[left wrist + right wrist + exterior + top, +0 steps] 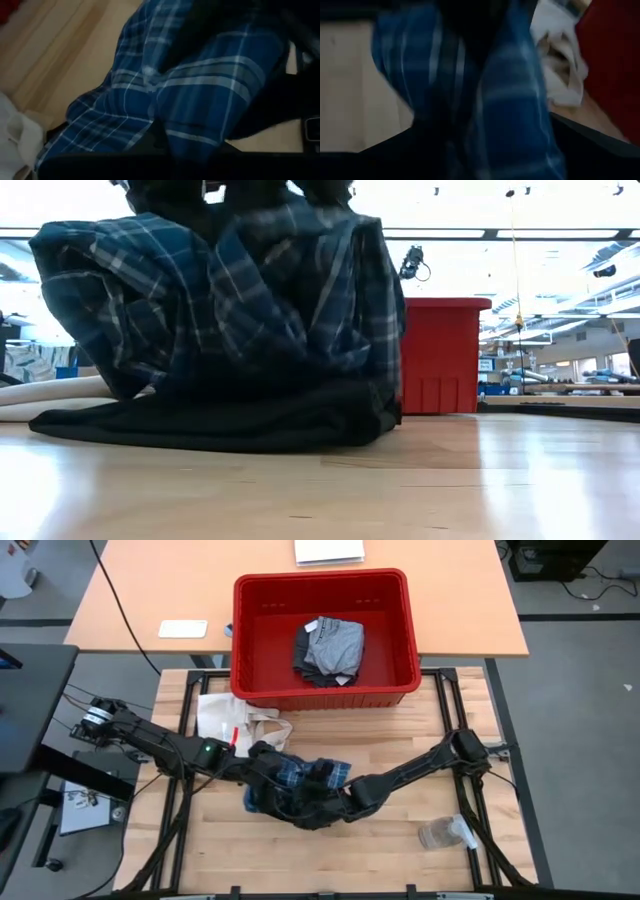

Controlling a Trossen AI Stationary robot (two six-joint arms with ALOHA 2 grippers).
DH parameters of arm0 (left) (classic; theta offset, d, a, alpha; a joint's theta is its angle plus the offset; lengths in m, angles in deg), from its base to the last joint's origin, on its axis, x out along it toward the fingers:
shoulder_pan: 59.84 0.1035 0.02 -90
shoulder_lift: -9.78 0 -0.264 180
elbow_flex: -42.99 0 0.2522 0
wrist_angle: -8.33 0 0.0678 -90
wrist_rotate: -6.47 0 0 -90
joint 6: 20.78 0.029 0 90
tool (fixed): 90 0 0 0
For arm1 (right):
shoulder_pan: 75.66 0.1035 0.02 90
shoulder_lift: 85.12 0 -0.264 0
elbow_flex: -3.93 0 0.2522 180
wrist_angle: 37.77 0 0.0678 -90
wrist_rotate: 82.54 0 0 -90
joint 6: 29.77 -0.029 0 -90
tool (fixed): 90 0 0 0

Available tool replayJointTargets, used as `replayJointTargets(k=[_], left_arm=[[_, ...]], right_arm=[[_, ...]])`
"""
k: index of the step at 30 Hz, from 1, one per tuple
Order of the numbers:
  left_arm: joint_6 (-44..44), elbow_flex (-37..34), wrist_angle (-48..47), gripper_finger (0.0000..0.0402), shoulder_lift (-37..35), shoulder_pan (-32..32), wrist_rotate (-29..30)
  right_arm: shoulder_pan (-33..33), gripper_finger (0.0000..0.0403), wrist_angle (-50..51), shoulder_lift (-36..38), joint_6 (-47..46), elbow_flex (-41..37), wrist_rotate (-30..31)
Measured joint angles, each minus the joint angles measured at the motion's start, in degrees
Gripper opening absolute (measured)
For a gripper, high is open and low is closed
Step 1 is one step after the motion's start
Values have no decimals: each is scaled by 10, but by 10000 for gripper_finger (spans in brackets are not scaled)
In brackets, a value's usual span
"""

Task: Fold laundry
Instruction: Put the blue pants into the red bin

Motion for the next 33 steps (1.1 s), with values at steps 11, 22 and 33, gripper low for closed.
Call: replayJointTargets(k=[11,22,33], left_arm=[[30,0,-54,18,-10,-1,-8],[54,0,-44,18,-11,-1,-27],[103,0,-45,18,-25,-4,-56]], right_arm=[[17,347,265,3,-82,1,-5],[11,347,87,4,1,-1,-15],[-16,161,65,-7,9,-32,-83]])
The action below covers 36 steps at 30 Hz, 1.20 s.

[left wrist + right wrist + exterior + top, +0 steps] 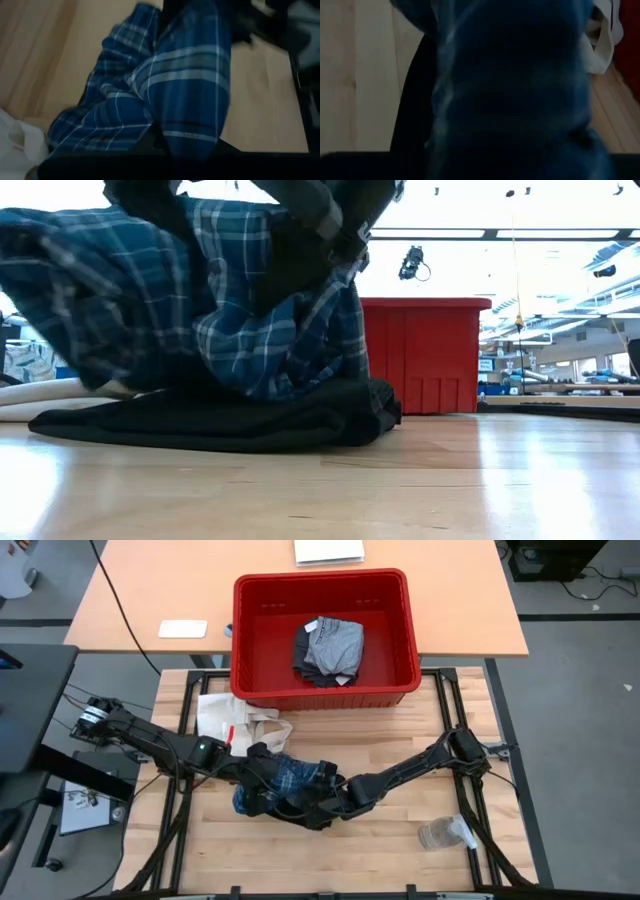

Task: Fold laundry
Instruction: Put the blue pants into the red bin

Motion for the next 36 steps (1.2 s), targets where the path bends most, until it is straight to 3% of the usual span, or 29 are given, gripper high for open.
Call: replayJointTargets(k=[4,10,17,22,28,36], left_arm=[[26,0,-11,22,-5,-1,-11],[62,1,-10,51,-14,-1,-25],[57,1,-4,123,-56,10,-133],[72,1,-11,164,-81,24,-197],[90,1,12,177,-129,68,-201],[123,1,64,178,-228,129,-138]], right_arm=[[3,36,9,3,39,8,-12],[6,41,18,5,56,26,-44],[0,37,28,31,82,58,-203],[-9,37,28,62,78,60,-279],[-28,38,37,87,40,60,-340],[-38,38,85,117,39,61,-325]])
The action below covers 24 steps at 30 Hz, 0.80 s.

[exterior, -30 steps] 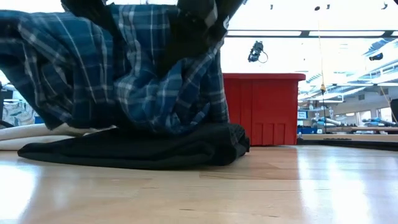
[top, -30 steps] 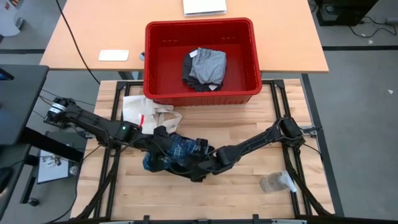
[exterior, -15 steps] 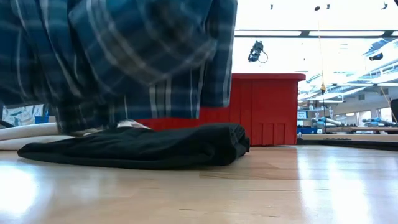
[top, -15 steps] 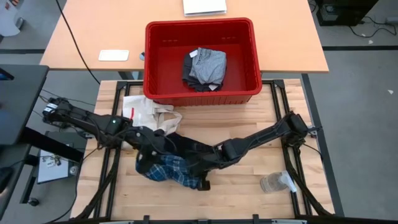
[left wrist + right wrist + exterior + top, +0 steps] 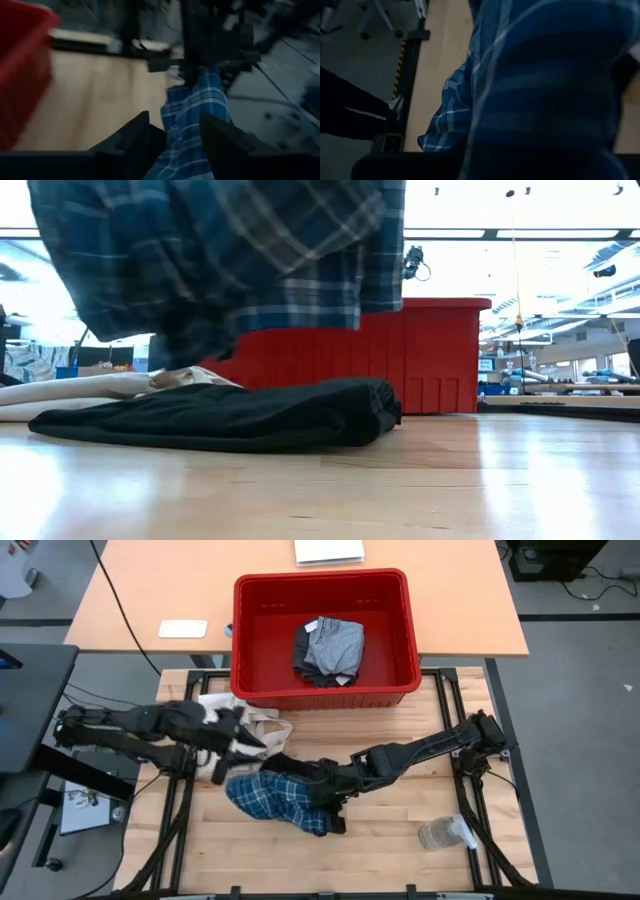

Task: Fold laundry
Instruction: Put the blue pants into the red bin

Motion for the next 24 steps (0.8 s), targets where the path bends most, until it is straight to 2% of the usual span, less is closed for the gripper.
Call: replayJointTargets(k=[4,11,17,24], left_arm=[[1,0,-1,178,-47,17,39],[-2,0,-2,178,-92,39,61],[-3,0,4,178,-119,42,95],[-3,0,-5,178,-152,42,144]], right_arm=[[-12,38,39,27,-1,0,6],[-62,37,76,62,18,0,13],[-125,37,87,70,79,1,29],[-205,38,118,70,195,66,41]])
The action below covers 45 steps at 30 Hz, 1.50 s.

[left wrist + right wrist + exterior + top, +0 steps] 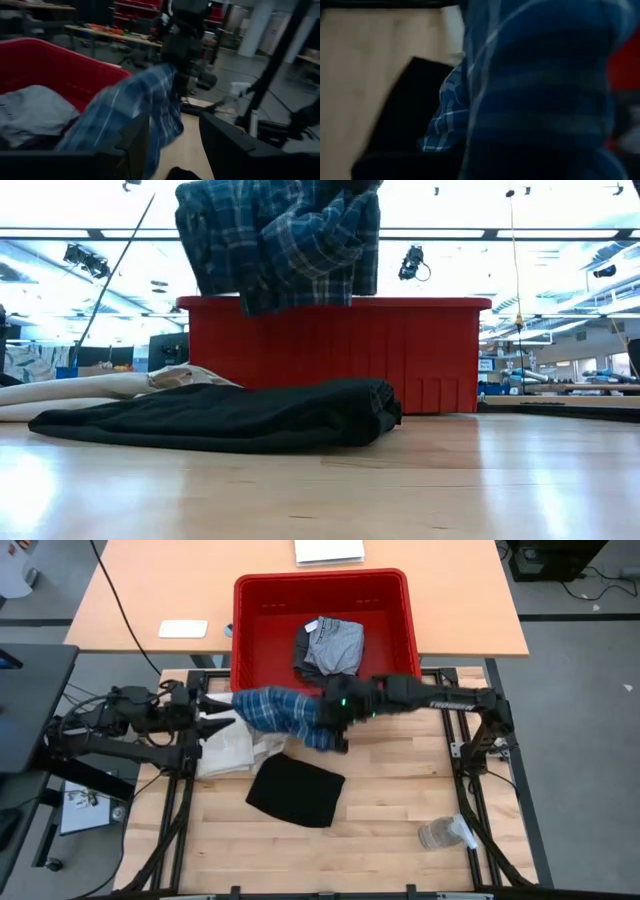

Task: Fold laundry
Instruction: Put the blue pants into the red bin

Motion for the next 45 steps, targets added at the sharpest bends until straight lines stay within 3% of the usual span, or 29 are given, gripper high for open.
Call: replayJointTargets(k=[10,14,28,33,38,45], left_arm=[[-31,0,-28,178,-2,0,78],[-32,0,-27,178,-3,0,99],[-32,0,-25,178,0,0,140],[-30,0,-23,178,7,0,142],[-32,0,-22,178,17,0,142],[-65,0,-22,178,20,0,142]], right_arm=[[-132,39,-11,0,186,77,45],[-189,39,-8,0,195,80,-4],[-333,37,106,-47,-31,80,-170],[-367,37,112,-86,-17,80,-215],[-412,37,112,-149,-15,79,-302],[-507,39,80,-182,-129,78,-440]])
